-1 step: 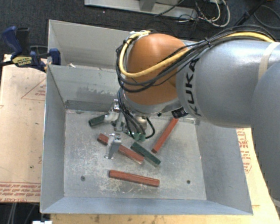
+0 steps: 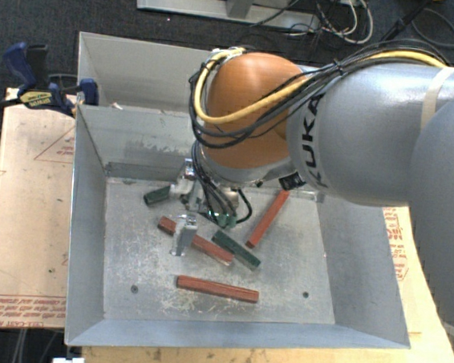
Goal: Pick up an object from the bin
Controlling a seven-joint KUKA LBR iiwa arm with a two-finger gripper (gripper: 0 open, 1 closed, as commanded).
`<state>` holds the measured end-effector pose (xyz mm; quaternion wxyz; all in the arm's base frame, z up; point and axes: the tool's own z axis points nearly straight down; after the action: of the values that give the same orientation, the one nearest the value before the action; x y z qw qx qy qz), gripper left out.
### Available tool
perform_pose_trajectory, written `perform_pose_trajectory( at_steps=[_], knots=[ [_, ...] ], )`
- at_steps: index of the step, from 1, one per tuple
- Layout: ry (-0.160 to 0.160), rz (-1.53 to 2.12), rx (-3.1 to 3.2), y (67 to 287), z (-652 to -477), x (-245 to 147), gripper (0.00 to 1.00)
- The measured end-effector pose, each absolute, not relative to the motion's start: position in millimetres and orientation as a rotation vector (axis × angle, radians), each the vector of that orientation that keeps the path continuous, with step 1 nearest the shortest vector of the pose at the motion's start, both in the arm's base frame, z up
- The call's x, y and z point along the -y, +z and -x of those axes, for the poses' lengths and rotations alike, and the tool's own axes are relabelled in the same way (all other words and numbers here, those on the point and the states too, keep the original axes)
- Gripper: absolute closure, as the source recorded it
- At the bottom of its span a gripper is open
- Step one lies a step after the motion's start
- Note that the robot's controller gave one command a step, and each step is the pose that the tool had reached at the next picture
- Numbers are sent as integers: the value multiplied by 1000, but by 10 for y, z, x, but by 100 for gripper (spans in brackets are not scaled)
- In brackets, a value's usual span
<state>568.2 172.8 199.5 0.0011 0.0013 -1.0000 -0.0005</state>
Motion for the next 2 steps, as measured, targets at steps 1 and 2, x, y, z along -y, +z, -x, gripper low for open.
perform_pose_trajectory(
  at_steps=[1,2],
  knots=[
    [1,249,3132,2013,-5627,-1869,0],
    [-2,255,3132,838,-5896,-1116,100]
  ],
)
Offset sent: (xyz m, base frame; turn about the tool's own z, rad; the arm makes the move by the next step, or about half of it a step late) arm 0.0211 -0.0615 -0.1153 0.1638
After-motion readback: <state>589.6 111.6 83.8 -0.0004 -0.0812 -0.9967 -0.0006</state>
